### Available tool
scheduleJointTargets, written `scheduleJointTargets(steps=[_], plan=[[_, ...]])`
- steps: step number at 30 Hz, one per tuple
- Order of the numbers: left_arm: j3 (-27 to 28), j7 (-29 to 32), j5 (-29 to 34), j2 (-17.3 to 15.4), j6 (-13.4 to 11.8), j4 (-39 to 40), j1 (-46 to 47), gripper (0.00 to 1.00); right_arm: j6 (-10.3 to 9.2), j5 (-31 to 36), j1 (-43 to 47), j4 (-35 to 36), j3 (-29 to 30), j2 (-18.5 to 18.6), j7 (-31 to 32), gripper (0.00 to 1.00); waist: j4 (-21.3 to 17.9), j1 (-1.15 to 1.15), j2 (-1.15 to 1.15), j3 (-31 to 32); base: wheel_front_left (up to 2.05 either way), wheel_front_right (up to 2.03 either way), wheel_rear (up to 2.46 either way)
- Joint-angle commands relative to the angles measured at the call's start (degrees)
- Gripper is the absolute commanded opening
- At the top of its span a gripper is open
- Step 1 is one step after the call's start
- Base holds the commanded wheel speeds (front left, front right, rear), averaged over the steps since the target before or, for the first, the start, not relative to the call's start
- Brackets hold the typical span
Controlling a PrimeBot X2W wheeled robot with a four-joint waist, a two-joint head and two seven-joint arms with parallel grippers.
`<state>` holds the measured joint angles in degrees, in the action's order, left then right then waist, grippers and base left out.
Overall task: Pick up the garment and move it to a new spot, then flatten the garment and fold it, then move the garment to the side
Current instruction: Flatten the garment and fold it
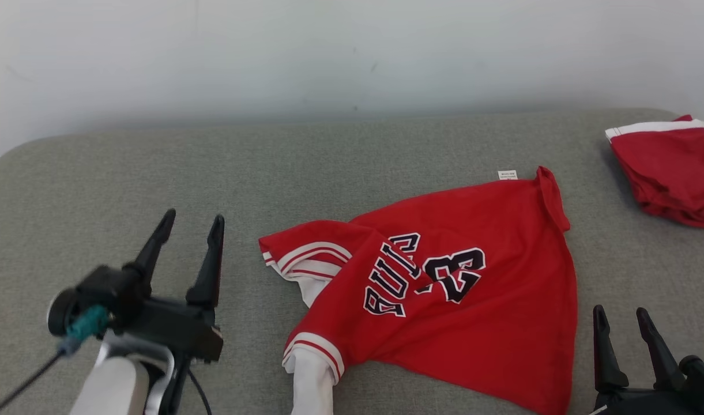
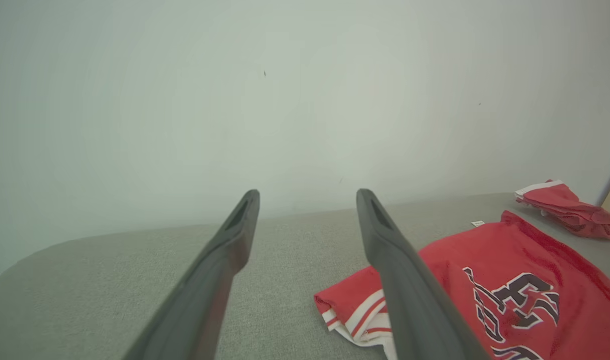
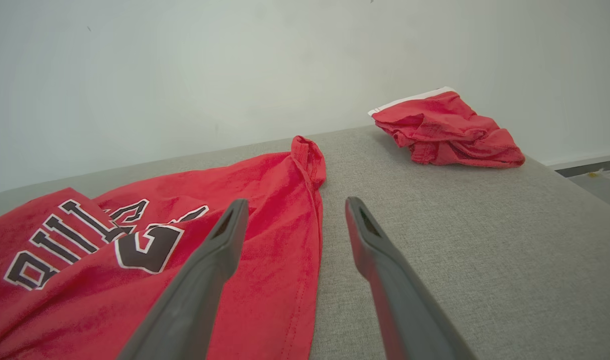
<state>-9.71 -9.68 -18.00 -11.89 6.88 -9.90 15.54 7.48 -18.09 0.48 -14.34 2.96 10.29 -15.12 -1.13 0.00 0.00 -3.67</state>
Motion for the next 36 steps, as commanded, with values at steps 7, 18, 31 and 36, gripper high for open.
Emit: scheduleJointTargets(steps=[7,18,31,36], plan=[[-9.76,13.38,-13.52,-7.8,0.52,-4.29,14.23,1.0,0.05,-0.56,-3.31,-1.81,-0.51,-1.07,0.0,1.0,-6.68,0.0,0.0,-5.2,0.0,0.0,0.0],[-23.95,24.06,-22.85,-16.36,0.52,-12.09,20.85,1.0,0.05,-0.51,-5.14,-2.97,-0.85,-2.0,-0.01,1.0,-11.01,0.0,0.0,-7.04,0.0,0.0,0.0],[-36.4,24.44,-24.32,-18.71,0.52,-23.14,23.6,0.85,0.05,-0.57,-6.06,-2.87,-1.11,-1.59,0.0,1.0,-12.54,0.0,0.0,-7.67,0.0,0.0,0.0],[-37.96,17.45,-24.13,-17.89,0.49,-25.61,27.54,0.0,0.05,-0.23,-6.1,-1.77,-0.77,-1.4,0.0,1.0,-11.87,0.0,0.0,-7.88,0.0,0.0,0.0]])
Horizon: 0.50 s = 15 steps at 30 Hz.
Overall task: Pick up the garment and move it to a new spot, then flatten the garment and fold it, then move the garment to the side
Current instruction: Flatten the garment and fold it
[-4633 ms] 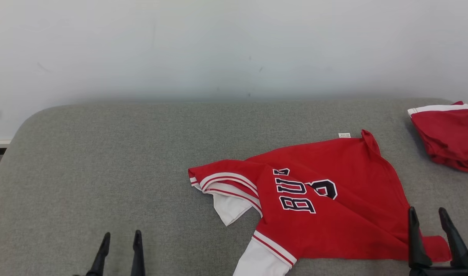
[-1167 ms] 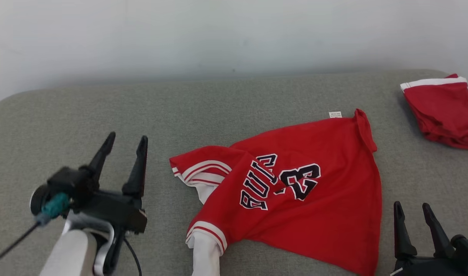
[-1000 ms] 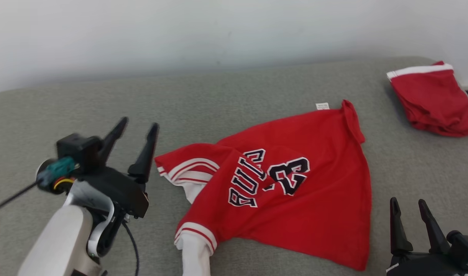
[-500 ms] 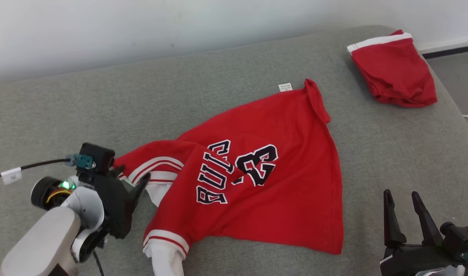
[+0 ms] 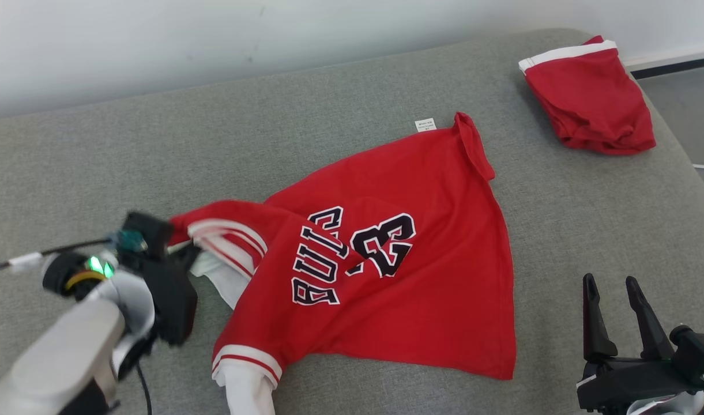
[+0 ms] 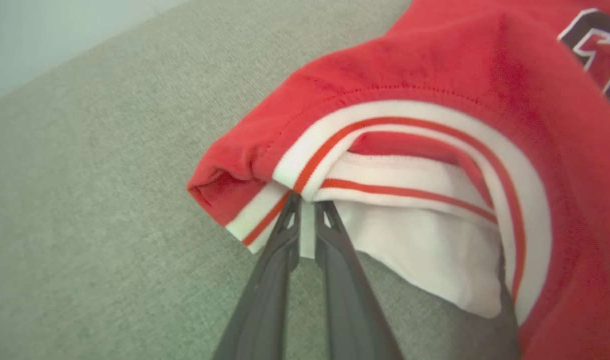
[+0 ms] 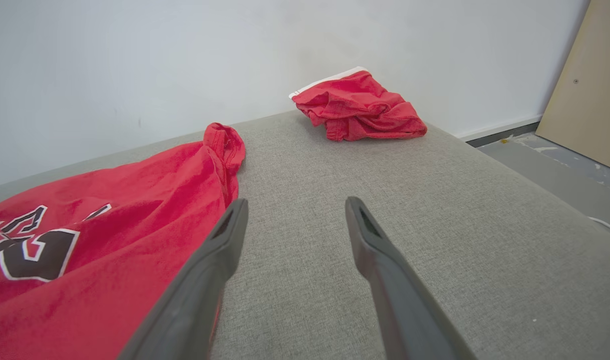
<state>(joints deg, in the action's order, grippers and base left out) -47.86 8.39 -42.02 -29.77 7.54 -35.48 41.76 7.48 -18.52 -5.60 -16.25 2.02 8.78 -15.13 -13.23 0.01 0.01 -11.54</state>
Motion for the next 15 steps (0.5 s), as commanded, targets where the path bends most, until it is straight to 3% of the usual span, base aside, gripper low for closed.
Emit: scheduleJointTargets(steps=[1,9,15], plan=[[0.3,-2.38,-0.28,0.06,-0.17,-0.14,2.39,0.0,0.05,0.26,0.16,0.24,0.38,0.12,0.01,1.0,0.46,-0.01,-0.01,0.02,0.0,0.0,0.0],[0.02,-8.7,-1.57,-1.41,-0.16,0.0,10.78,0.0,0.05,0.57,1.08,-0.14,0.44,-0.59,0.01,1.0,1.57,-0.01,-0.01,1.07,0.0,0.0,0.0],[-0.79,-12.55,0.74,-2.79,-0.16,-2.52,17.38,0.0,0.05,-0.18,0.16,-0.39,0.13,0.25,0.01,1.0,0.83,-0.01,-0.01,0.88,0.0,0.0,0.0]])
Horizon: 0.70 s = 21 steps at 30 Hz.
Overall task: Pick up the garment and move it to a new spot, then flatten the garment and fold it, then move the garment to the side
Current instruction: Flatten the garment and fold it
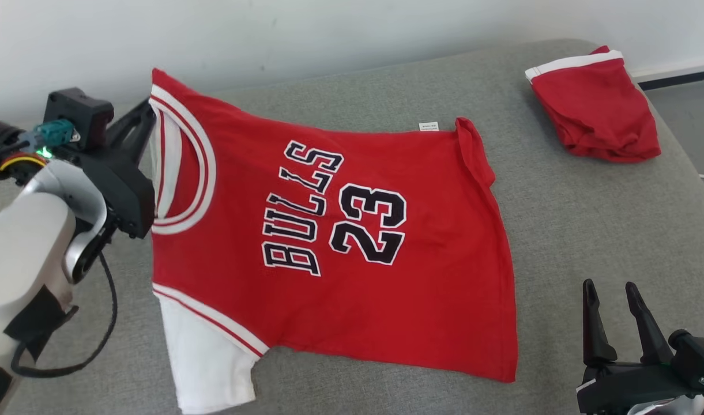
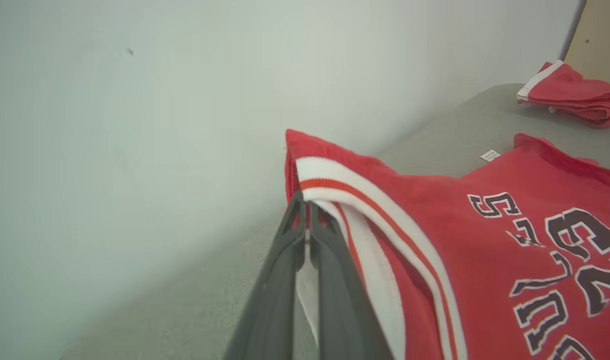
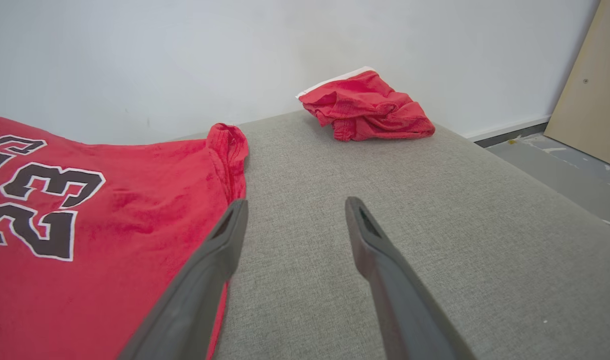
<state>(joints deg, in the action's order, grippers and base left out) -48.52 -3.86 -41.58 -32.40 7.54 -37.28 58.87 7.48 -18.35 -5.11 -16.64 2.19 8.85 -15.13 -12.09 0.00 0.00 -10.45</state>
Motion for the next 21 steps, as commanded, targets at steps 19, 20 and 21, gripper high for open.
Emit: scheduleJointTargets(steps=[19,20,21], plan=[[8.86,-11.37,1.77,0.52,-7.26,-2.55,-8.26,1.0,0.05,0.8,1.67,1.75,0.74,-0.22,0.01,1.0,3.73,0.0,0.0,2.92,0.0,0.0,0.0],[11.36,-11.33,2.37,0.53,-8.61,0.77,-10.74,1.0,0.05,0.98,1.82,2.28,0.79,-0.16,0.01,1.0,4.39,0.0,0.0,3.35,0.0,0.0,0.0],[13.71,-11.29,2.97,0.65,-9.63,3.62,-13.45,1.0,0.05,1.05,2.0,2.77,0.78,-0.09,0.01,1.0,4.99,0.0,0.0,3.75,0.0,0.0,0.0]])
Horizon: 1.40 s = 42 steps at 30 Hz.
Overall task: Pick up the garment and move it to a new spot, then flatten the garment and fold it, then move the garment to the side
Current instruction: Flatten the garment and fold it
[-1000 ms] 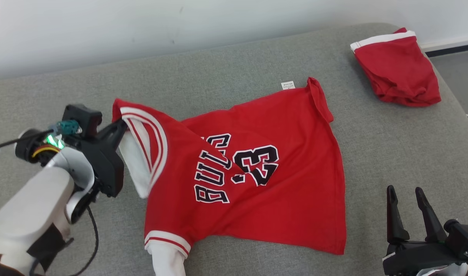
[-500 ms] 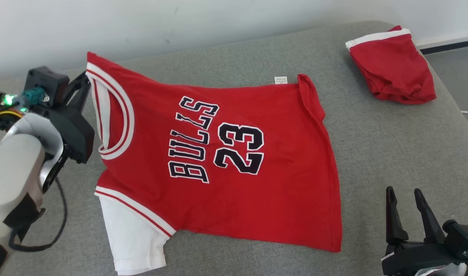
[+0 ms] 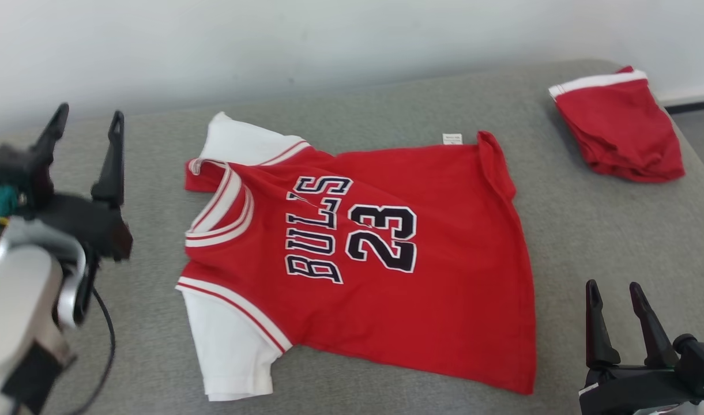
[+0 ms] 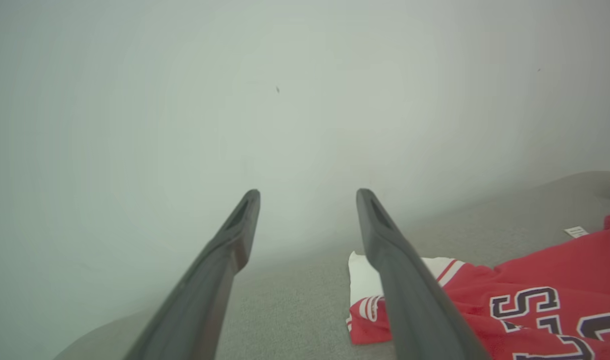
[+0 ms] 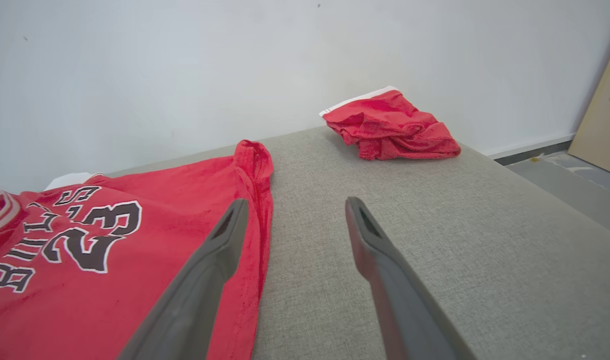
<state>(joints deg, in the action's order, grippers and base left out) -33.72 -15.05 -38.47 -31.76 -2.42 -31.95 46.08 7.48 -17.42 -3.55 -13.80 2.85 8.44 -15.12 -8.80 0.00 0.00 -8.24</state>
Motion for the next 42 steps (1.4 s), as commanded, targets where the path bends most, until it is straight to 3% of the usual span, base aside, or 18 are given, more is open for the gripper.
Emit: scheduleJointTargets(steps=[1,10,22,31,37,42], plan=[[0.84,-0.12,0.88,0.15,-0.52,1.4,-3.46,1.0,0.05,0.32,0.62,0.42,0.0,0.35,-0.01,1.0,2.28,0.0,0.0,1.97,0.0,0.0,0.0],[13.25,-0.15,8.68,4.04,-4.6,18.73,-24.53,1.0,0.05,1.68,1.97,3.8,-1.31,1.08,0.0,1.0,6.36,0.0,0.0,5.11,0.0,0.0,0.0],[22.89,-0.16,14.02,11.64,-5.23,28.91,-43.76,1.0,0.05,2.07,5.16,4.2,-1.96,0.87,0.0,1.0,8.4,0.0,0.0,8.42,0.0,0.0,0.0],[26.73,-0.17,16.94,15.99,-3.43,31.68,-50.99,1.0,0.05,1.99,7.51,4.49,-1.38,-0.04,0.0,1.0,9.16,0.0,0.0,9.13,0.0,0.0,0.0],[27.99,-0.16,19.05,17.7,0.83,30.68,-52.31,1.0,0.05,2.05,8.25,4.28,-1.85,-0.45,0.0,1.0,9.3,0.0,0.0,9.11,0.0,0.0,0.0],[29.05,-0.17,20.5,19.5,2.98,29.08,-52.3,1.0,0.05,2.14,8.3,3.92,-2.29,-0.57,0.0,1.0,9.13,0.0,0.0,9.01,0.0,0.0,0.0]])
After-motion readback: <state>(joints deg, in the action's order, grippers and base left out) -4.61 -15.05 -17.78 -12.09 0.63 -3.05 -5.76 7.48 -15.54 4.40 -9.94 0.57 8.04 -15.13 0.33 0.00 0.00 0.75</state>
